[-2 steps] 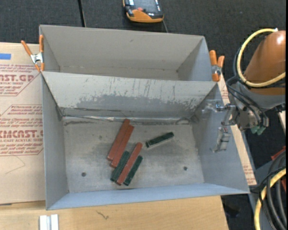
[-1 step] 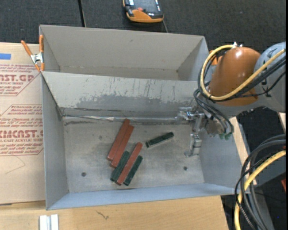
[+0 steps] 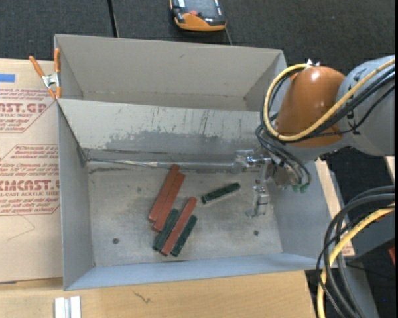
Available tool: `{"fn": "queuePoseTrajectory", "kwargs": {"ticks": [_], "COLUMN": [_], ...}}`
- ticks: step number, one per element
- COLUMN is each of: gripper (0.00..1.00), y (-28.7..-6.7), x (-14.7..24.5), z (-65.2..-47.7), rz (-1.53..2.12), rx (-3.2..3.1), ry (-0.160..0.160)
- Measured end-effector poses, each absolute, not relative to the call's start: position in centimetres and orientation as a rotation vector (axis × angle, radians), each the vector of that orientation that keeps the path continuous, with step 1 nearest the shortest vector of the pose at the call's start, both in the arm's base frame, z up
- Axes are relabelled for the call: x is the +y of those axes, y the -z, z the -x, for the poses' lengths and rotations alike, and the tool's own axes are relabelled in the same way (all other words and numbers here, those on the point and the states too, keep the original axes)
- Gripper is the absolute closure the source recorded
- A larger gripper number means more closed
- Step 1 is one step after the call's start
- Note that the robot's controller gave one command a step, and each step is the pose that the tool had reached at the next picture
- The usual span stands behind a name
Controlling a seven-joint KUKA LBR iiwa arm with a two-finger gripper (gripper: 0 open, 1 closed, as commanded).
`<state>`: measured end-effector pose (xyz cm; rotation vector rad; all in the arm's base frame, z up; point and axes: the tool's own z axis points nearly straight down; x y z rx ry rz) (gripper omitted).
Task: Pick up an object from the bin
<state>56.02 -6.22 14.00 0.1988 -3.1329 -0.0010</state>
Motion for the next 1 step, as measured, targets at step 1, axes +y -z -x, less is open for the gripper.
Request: {"fn": "queuePoseTrajectory", "kwargs": {"ticks": [1], "gripper": [0.00], "y": [-13.54], "x": [-3.17], "z": [-57.26], "rz": [-0.375], "rx": [-3.123], "ry": [0.000]}}
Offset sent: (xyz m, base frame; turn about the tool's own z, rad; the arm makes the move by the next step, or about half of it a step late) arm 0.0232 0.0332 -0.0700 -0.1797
